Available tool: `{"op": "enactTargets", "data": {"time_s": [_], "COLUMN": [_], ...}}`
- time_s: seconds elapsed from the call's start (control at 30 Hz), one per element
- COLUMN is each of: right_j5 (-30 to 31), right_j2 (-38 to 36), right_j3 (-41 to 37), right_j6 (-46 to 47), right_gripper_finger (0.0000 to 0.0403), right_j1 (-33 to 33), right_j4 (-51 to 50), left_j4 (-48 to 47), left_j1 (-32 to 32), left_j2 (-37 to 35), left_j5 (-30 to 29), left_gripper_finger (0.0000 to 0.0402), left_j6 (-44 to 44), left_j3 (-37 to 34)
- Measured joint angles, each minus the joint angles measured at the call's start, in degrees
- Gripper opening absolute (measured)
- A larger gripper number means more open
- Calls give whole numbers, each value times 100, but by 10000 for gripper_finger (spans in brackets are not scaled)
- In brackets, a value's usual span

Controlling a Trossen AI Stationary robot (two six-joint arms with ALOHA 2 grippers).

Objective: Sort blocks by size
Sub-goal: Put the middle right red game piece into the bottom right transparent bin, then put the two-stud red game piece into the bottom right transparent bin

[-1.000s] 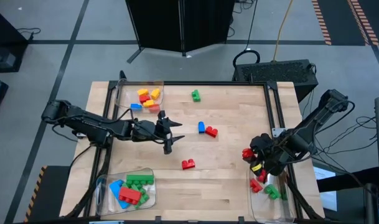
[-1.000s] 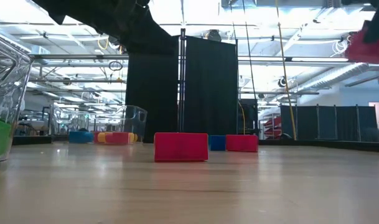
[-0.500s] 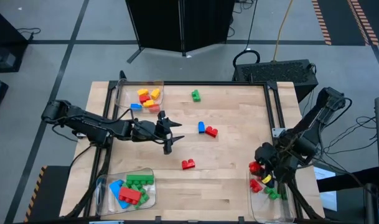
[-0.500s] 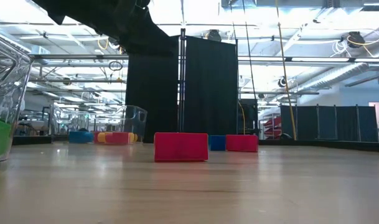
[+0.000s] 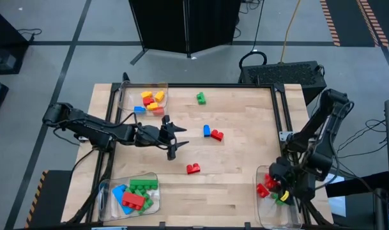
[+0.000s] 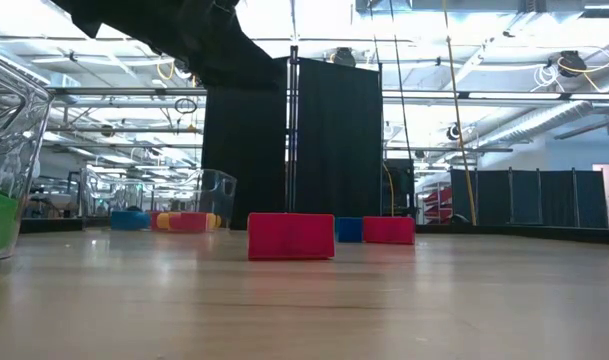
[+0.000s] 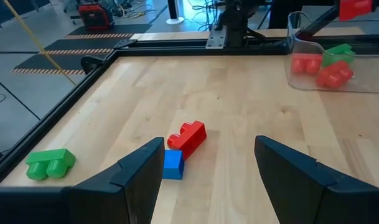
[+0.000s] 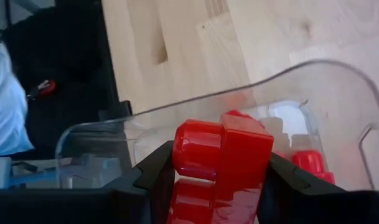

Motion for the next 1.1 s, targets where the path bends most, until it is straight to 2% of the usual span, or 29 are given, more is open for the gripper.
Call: {"op": "enactTargets", "data": {"time_s": [0.23, 0.43, 1.1], "right_j5": [-24, -58, -128], "right_j2": [527, 813, 1570], "right_j3": [0, 0, 2], "right_j6": [520, 1133, 1394], "right_gripper_finger": [160, 166, 212], "right_j1": [241, 275, 124], "right_j4": [-48, -553, -986], "left_j4": [-1, 3, 3], "left_j1": [-10, -10, -10], "left_j2": [0, 0, 0], "left_j5": [0, 0, 0], "left_gripper_finger": [251, 251, 251], "left_j6": [-17, -17, -144], "left_j3": [0, 0, 0]}}
